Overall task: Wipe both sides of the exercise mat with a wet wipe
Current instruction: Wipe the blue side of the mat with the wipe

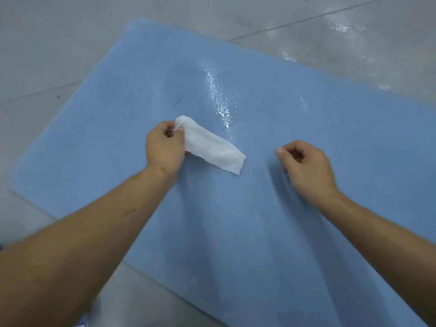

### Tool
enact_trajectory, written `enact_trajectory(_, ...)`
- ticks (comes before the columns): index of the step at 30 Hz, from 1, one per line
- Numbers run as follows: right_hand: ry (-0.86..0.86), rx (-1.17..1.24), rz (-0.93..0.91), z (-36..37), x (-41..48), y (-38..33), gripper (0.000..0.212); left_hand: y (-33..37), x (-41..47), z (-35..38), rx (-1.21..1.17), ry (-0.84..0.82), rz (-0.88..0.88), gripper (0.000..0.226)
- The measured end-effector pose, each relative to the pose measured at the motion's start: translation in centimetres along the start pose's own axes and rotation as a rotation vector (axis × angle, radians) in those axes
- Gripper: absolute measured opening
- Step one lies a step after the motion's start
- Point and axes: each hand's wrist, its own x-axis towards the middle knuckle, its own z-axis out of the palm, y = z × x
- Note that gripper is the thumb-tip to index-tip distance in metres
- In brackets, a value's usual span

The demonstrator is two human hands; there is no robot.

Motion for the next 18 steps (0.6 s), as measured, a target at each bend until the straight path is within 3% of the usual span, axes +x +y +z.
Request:
enact_trajectory(3, 0.080, -0.211, -0.195, -2.0, 2.4, 1.6, 0.005, -0.7, 1.2, -1.1, 0.385, -0.046, 0.188, 0.052)
enact_trajectory(6, 0.106, -0.481, -0.364, -4.0, 5.2, 4.3, 0.033, -2.0, -0.2, -1.0, 0.621, -0.095, 0.582, 0.062)
enact_trajectory(8, 0.095, -0.653, -0.382, -5.2, 6.5, 6.0, 0.054, -4.0, -1.9, -0.4, 0.853, -0.312, 0.739, 0.064)
enact_trajectory(10, 0.086, -0.749, -0.349, -6.2, 7.2, 7.0, 0.066, -5.8, -3.2, 0.8, 1.086, -0.458, 0.751, 0.069)
enact_trajectory(11, 0.087, -0.771, -0.334, -6.4, 7.3, 7.5, 0.070, -6.4, -3.4, 1.4, 1.145, -0.455, 0.736, 0.071)
enact_trajectory(14, 0.107, -0.790, -0.325, -6.3, 7.5, 8.0, 0.074, -6.3, -2.2, 2.9, 1.166, -0.376, 0.701, 0.072)
enact_trajectory(18, 0.123, -0.780, -0.322, -6.3, 7.4, 7.8, 0.073, -4.7, 1.4, 4.3, 1.125, -0.400, 0.735, 0.073)
